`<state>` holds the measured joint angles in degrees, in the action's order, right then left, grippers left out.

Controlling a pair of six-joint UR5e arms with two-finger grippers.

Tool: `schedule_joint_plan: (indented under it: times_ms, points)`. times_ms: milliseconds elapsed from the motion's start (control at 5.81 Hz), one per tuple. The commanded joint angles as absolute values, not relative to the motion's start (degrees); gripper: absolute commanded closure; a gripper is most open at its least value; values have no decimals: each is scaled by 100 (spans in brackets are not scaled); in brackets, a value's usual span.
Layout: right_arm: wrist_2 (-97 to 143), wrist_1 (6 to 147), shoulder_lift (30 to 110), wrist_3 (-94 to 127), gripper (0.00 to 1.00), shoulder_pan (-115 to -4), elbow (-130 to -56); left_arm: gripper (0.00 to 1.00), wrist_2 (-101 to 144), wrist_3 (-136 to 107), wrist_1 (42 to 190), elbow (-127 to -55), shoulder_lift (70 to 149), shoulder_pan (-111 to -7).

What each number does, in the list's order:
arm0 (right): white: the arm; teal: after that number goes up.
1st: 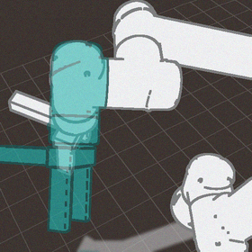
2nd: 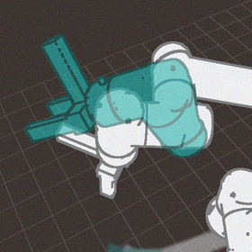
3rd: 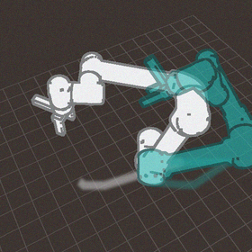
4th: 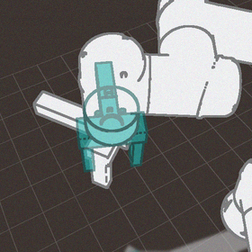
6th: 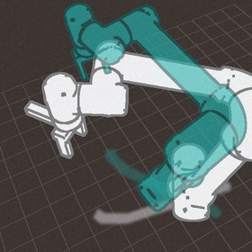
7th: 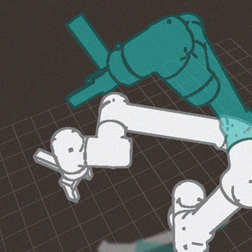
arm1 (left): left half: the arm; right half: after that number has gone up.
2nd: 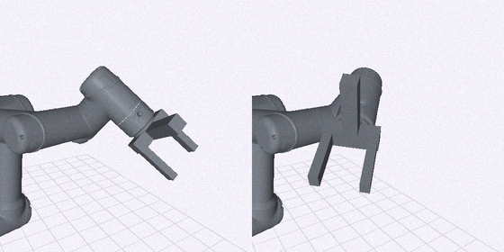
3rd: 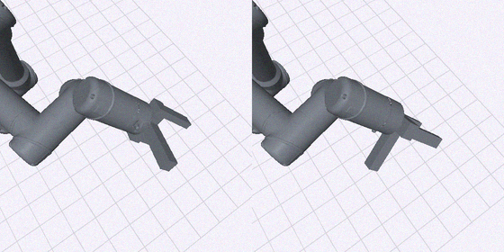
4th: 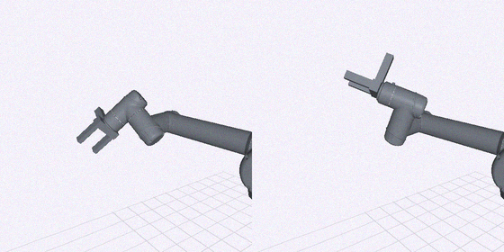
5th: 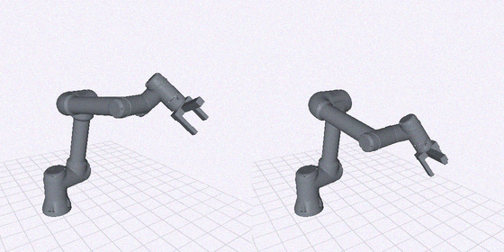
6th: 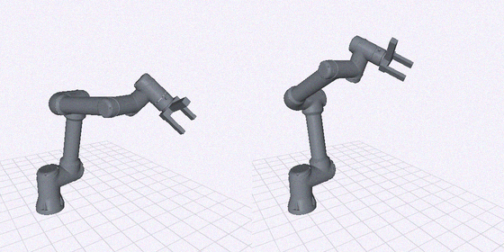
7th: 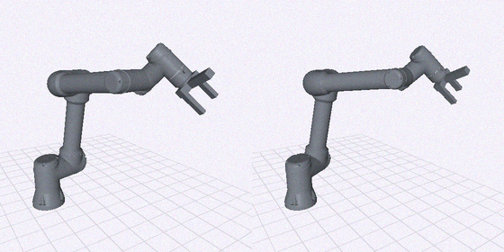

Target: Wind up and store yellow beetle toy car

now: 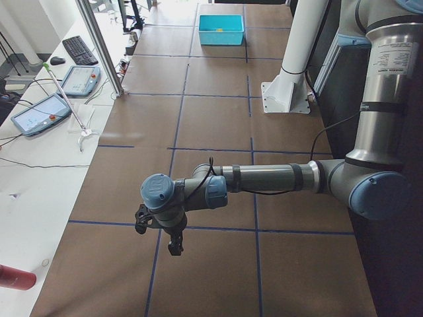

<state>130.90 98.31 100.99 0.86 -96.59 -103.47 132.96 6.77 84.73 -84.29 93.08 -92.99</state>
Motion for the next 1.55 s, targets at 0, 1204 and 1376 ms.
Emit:
schedule_joint_plan:
  times_ms: [0,1204,1376]
  points:
    - [13087,9439,10134,53,0,-9536,-10274,0,13298,677,8473,-8429,9308,-9299]
    - [13157,9448,10072,158,0,-9334,-10239,0,13298,677,8473,-8429,9308,-9299]
    - [13140,9448,10072,158,0,-9334,-10222,0,13298,677,8473,-8429,9308,-9299]
